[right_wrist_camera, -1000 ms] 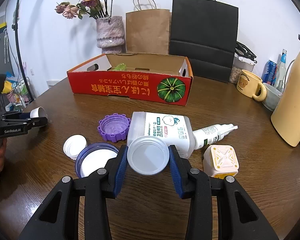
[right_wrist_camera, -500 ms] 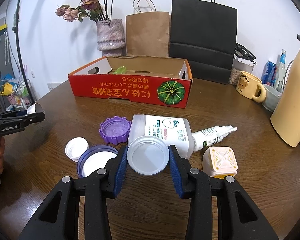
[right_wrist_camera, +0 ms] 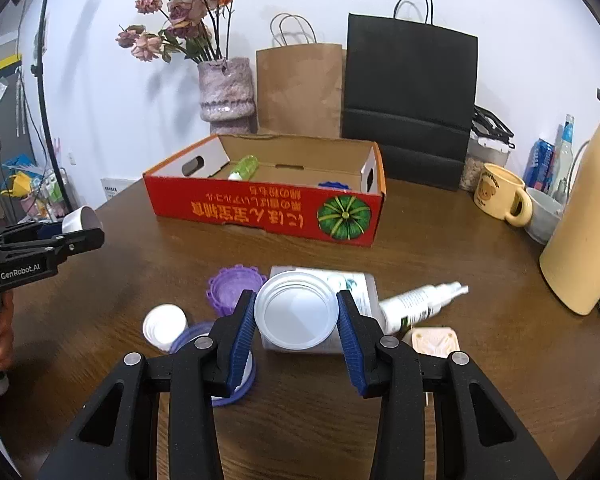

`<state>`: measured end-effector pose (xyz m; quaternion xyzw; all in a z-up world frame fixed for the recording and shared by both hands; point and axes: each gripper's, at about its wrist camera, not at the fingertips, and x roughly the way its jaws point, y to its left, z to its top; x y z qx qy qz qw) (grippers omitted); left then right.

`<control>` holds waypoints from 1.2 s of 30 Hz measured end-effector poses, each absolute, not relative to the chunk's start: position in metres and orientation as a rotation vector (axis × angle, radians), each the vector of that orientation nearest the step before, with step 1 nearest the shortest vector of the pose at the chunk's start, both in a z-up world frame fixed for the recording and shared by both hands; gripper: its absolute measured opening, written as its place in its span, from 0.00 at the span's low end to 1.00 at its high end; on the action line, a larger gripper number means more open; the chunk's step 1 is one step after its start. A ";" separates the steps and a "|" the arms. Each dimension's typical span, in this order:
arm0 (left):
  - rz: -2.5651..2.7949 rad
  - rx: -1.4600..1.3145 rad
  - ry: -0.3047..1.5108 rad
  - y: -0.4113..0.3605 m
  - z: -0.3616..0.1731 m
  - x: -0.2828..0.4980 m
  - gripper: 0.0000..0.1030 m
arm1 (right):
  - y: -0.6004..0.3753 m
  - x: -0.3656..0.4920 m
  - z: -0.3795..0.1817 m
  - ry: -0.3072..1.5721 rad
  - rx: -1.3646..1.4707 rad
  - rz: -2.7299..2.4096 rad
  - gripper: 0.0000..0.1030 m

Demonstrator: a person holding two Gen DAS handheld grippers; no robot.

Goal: Organize rigid objects
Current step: 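Carry the tape roll and white lid into the box and release both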

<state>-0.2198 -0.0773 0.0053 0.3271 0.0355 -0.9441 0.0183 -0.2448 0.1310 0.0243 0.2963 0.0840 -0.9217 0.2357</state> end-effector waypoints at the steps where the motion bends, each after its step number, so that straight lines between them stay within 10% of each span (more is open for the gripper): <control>1: -2.936 1.013 0.113 -0.075 0.007 -0.221 0.43 | 0.130 -0.246 0.027 0.230 0.807 -2.528 0.43; 36: -2.851 0.819 0.282 -0.058 0.050 -0.310 0.43 | 0.085 -0.329 0.085 0.187 0.700 -2.567 0.43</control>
